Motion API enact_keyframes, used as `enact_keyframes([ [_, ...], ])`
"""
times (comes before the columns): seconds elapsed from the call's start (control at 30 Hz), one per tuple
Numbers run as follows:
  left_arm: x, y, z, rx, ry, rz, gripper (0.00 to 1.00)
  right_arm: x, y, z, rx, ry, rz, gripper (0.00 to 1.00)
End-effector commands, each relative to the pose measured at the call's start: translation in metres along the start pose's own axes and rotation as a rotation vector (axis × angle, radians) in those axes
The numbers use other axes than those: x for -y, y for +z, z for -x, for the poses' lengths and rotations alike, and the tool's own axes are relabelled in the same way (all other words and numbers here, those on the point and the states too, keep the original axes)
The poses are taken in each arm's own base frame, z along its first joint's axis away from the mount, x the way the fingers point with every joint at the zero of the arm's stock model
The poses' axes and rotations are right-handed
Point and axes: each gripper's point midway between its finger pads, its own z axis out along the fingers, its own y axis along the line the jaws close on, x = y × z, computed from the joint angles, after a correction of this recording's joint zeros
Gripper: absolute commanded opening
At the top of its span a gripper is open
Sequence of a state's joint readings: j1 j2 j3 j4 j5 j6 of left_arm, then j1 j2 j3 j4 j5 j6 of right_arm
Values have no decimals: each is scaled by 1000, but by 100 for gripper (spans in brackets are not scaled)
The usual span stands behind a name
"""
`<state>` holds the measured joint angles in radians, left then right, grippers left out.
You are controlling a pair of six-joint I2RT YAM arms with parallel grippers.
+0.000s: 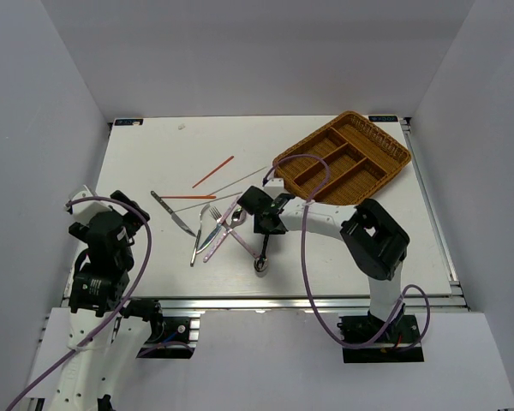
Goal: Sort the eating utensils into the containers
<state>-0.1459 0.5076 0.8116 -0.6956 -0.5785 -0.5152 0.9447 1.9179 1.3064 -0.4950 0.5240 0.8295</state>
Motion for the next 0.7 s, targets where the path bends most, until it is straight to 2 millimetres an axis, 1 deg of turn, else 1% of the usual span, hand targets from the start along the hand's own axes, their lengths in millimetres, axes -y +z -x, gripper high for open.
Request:
enact_keyframes([
  [0.0, 4, 1, 1, 4, -3, -20, 98, 0, 2, 6, 40, 56, -17, 50],
  [0.1, 5, 2, 0, -1, 0, -21, 98, 0, 11, -6, 10, 56, -11, 43],
  [0.17, 5, 1, 0, 0, -1, -21, 98, 0, 16, -12, -4, 49, -13, 35],
  [0.23, 5, 1, 1, 2, -3, -22, 98, 0, 18, -15, -11, 47, -18, 32],
  [0.27, 5, 1, 0, 2, -3, -24, 98, 0, 18, -15, -14, 46, -17, 27],
  [0.4, 5, 1, 0, 2, -3, -24, 98, 0, 17, -15, -16, 36, -14, 18],
  [0.43, 6, 2, -1, -2, -1, -25, 98, 0, 16, -14, -15, 35, -13, 13],
  [0.47, 6, 2, 0, -3, 1, -27, 98, 0, 13, -12, -15, 36, -15, 3],
  [0.5, 6, 2, -1, -3, 1, -25, 98, 1, 9, -9, -11, 41, -11, 0],
  [0.53, 6, 2, -1, -5, 1, -27, 98, -2, 5, -6, -7, 46, 2, 0],
  [0.57, 6, 3, -1, -7, 4, -26, 98, -4, -7, 4, 15, 63, 24, 0],
  [0.63, 7, 3, -2, -11, 6, -27, 98, -6, -22, 19, 54, 83, 56, 0],
  [0.67, 7, 4, -3, -14, 8, -28, 98, -7, -41, 36, 95, 109, 91, 0],
])
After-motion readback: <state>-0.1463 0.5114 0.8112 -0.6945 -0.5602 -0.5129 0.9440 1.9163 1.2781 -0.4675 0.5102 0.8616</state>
